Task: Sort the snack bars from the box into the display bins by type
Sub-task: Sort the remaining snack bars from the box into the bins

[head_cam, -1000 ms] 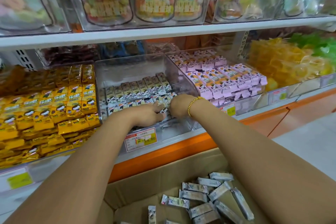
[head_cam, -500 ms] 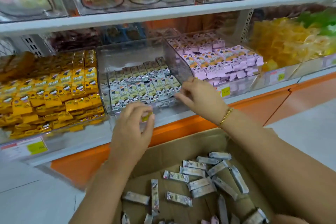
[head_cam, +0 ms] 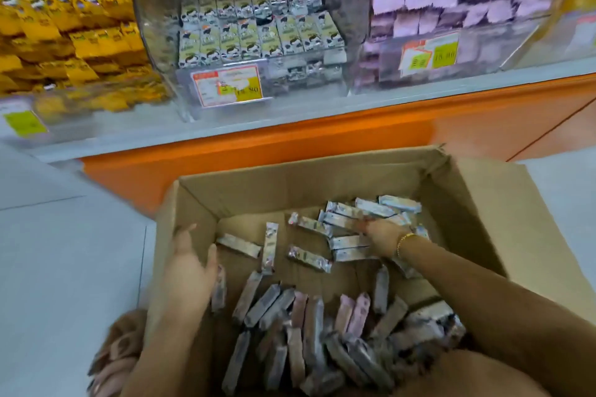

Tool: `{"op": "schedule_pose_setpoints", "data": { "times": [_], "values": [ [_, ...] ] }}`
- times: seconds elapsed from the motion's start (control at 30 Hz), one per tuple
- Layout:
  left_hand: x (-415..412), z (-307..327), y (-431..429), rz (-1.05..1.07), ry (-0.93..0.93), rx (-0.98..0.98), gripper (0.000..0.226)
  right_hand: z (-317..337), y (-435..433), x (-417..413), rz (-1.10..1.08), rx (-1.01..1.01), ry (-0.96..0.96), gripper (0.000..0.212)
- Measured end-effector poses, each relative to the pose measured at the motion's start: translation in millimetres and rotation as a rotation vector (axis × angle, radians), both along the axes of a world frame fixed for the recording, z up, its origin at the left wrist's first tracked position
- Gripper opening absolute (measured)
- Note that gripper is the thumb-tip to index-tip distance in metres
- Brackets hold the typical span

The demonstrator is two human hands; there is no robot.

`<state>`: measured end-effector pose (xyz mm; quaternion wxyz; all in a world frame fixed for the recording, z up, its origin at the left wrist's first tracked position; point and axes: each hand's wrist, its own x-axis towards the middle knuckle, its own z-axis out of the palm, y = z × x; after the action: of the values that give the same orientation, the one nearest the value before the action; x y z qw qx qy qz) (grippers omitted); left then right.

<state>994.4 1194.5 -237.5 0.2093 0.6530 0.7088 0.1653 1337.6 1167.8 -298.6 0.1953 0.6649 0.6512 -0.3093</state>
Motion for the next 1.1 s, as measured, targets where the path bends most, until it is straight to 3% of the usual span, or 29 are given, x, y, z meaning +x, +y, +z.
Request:
{"op": "schedule_pose_setpoints", "data": {
  "times": [0.13,0.33,0.47,0.6,0.7,0.77,0.83,0.9,1.1],
  "values": [
    [0,7,6,-0.047,0.048,0.054,0.044,-46,-15,-11,0.055,0.005,-0.069,0.055],
    [-13,11,9,-0.001,0.011,0.085,0.042,-55,-20,-36,0.205,0.059,-0.215,0.057],
    [-29,16,-1,0.049,-0.048,0.002,0.049,-59,-28,-43,-0.007,-0.027,-0.117,0.068],
    [-34,23,-8,0.055,-0.082,-0.108,0.052,-32,-27,-53,-0.509,-0.046,0.207,0.059],
    [-26,38,-11,0.061,-0.132,-0.178,0.058,21,-19,-61,-0.991,-0.209,0.862,0.029],
    [-16,56,-12,0.008,-0.211,-0.232,0.065,60,-14,-66,-1.147,-0.347,1.298,0.022],
    [-6,79,-14,-0.097,-0.401,-0.304,0.067,94,-12,-75,-1.04,-0.446,1.528,0.044],
    [6,106,-16,-0.191,-0.621,-0.39,0.065,128,-11,-86,-0.86,-0.501,1.626,0.057],
    [24,171,-19,-0.241,-1.023,-0.494,0.053,190,-13,-105,-0.681,-0.516,1.738,0.059]
  ]
}}
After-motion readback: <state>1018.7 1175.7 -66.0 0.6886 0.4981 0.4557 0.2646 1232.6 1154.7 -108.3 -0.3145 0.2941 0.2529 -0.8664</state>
